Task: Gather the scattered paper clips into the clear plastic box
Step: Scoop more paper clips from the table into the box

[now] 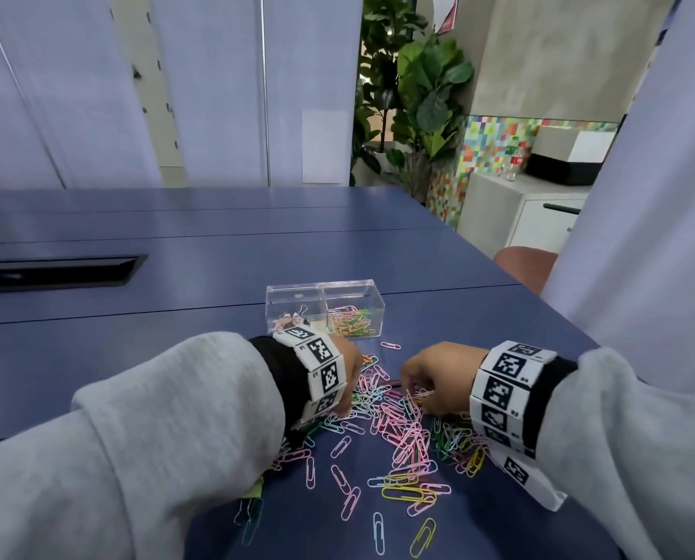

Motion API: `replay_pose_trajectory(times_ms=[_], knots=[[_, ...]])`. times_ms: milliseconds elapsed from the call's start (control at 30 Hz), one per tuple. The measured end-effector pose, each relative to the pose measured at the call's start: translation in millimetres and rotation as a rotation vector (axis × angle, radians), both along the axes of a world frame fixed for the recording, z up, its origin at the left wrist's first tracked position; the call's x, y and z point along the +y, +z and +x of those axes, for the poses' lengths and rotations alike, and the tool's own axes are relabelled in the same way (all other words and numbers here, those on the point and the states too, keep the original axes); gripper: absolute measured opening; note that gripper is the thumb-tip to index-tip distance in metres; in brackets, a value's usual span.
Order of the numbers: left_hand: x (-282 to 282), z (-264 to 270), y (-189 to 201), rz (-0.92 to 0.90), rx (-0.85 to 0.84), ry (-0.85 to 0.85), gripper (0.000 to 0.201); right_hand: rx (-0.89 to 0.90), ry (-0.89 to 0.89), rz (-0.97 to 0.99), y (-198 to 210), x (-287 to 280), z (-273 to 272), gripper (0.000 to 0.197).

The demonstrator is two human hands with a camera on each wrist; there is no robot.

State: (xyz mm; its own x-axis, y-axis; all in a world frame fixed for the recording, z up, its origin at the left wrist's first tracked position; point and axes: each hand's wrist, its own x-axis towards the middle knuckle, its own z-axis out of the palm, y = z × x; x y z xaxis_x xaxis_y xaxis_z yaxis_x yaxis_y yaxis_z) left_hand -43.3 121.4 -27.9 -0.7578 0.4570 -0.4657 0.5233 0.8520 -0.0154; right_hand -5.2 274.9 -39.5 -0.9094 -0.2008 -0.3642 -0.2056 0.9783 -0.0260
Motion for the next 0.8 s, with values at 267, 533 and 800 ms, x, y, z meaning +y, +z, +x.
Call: replay_pose_trajectory(times_ms=[267, 533, 800], knots=[[-3, -3, -1, 0.050, 0.068, -0.074, 0.022, 0.035, -0.010, -0.131, 12, 4, -4, 0.019], [-33, -8, 9, 0.329, 0.064, 0.046, 0.025, 0.329, -0.126, -0.488, 54, -5, -45, 0.017], [-66, -11, 32, 0.485, 0.053, 0.080, 0.017, 0.459, -0.282, -0.478, 52, -31, -106, 0.011]])
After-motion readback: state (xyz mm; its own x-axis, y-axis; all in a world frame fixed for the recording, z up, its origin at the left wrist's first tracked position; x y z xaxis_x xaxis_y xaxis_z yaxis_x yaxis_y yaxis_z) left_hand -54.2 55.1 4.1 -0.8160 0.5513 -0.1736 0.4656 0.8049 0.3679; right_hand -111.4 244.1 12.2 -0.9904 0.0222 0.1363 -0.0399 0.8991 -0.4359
